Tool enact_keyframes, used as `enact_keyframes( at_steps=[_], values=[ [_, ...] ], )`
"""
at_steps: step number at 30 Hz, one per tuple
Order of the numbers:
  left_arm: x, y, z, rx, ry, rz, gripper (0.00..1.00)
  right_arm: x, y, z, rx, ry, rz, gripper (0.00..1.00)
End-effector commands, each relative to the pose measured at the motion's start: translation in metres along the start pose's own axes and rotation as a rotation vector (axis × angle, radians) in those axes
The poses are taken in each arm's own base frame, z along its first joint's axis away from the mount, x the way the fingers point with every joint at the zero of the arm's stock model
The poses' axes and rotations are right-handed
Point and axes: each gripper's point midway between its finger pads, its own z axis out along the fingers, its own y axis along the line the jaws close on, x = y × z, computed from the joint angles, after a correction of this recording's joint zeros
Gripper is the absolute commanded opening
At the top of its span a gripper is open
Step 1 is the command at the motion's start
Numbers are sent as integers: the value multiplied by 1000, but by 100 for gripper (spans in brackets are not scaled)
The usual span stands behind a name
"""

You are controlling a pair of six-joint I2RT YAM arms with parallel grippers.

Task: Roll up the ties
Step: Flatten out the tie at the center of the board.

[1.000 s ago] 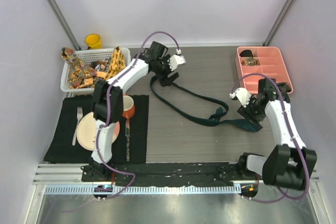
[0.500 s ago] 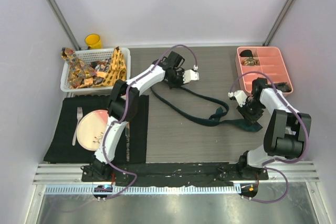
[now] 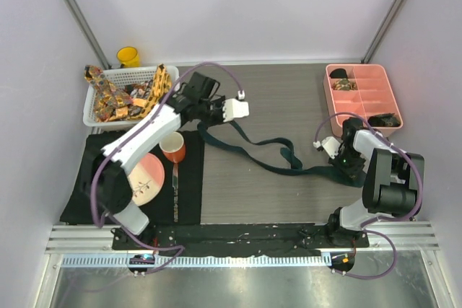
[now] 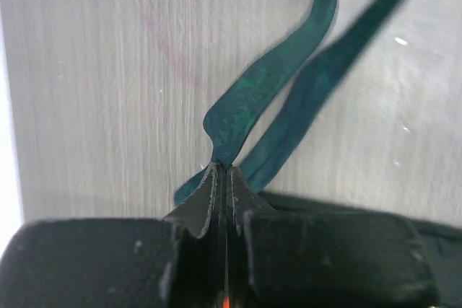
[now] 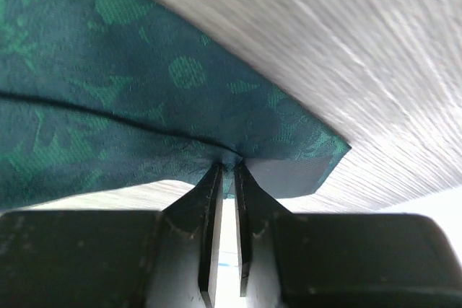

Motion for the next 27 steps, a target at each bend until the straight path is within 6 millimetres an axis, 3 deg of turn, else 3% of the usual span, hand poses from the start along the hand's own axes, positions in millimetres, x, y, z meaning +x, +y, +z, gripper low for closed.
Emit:
enact_keyframes(
  at_steps=[1, 3, 4, 6, 7, 10, 15, 17, 18, 20, 21, 23, 24, 25, 27],
  values=[
    [35, -48, -24, 31, 59, 34, 0, -10, -23, 20, 98, -26, -24, 17],
    [60, -76, -25, 65, 102, 28, 0, -12, -32, 21, 137, -30, -22, 17],
    [58, -79, -35, 34, 81, 44, 0, -12, -34, 23, 143, -27, -22, 18],
    [75, -102, -31, 62, 87, 40, 0, -13, -40, 25, 175, -21, -29, 17],
    [72, -107, -35, 50, 70, 67, 0, -12, -42, 28, 191, -19, -32, 18],
    [88, -136, -26, 94, 83, 117, 0, -7, -47, 33, 246, -2, -67, 18],
    [112, -163, -15, 133, 138, 141, 0, -14, -50, 27, 245, -36, -71, 21],
    [121, -167, -11, 134, 176, 136, 1, -23, -51, 11, 214, -81, -63, 24],
    [124, -167, -8, 126, 182, 135, 8, -33, -62, -6, 227, -122, -41, 29],
    [127, -165, -7, 104, 196, 113, 19, -40, -46, -24, 131, -181, -38, 36],
    [124, -162, -7, 94, 194, 102, 31, -50, -56, -49, 158, -228, -34, 38],
    [117, -157, -8, 76, 180, 70, 39, -65, -39, -69, 57, -327, -18, 47],
    [114, -156, -10, 71, 168, 65, 44, -77, -46, -90, 70, -376, -13, 48],
    [111, -155, -12, 65, 158, 60, 46, -79, -37, -97, 25, -379, 8, 52],
    [104, -155, -15, 59, 125, 53, 53, -102, -29, -116, -17, -441, -9, 52]
  ],
)
